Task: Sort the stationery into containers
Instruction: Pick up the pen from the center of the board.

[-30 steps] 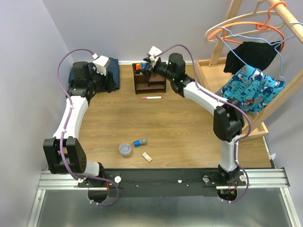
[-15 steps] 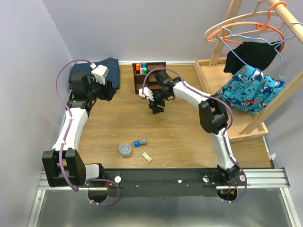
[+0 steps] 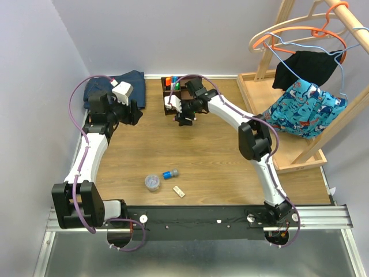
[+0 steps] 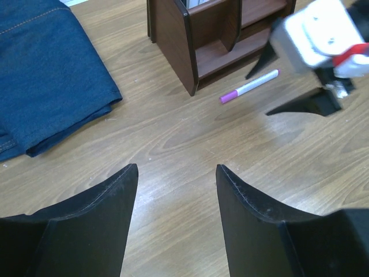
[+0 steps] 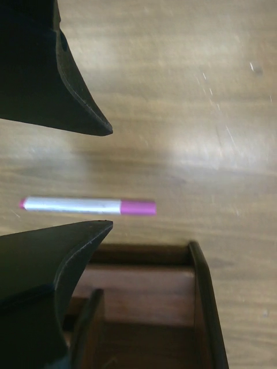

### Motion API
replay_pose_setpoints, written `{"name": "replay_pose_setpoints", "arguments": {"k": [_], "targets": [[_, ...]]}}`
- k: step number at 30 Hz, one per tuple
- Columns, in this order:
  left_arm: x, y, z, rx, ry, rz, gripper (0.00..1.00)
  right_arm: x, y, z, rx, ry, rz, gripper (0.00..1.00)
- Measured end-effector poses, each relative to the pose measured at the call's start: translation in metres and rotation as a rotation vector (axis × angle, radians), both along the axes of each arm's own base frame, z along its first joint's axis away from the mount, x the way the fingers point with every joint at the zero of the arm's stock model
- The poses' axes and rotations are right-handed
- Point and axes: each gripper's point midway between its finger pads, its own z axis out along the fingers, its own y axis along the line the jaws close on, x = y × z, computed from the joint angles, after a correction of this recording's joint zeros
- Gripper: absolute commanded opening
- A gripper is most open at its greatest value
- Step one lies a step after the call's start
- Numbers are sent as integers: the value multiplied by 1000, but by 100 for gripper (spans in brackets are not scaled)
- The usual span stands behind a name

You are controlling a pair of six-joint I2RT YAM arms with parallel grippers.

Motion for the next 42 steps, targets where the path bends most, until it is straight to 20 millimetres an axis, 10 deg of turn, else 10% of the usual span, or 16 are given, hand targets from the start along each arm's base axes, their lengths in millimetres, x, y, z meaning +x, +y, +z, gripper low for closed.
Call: {"name": "replay_pose_setpoints", "arguments": {"k": [18, 42], "targets": [[5, 6, -9, -21, 25, 23, 66, 37, 27, -35, 36, 49, -97, 55], [7, 6, -14, -42, 46, 29, 66, 5, 11, -54, -59, 177, -53, 19]]}}
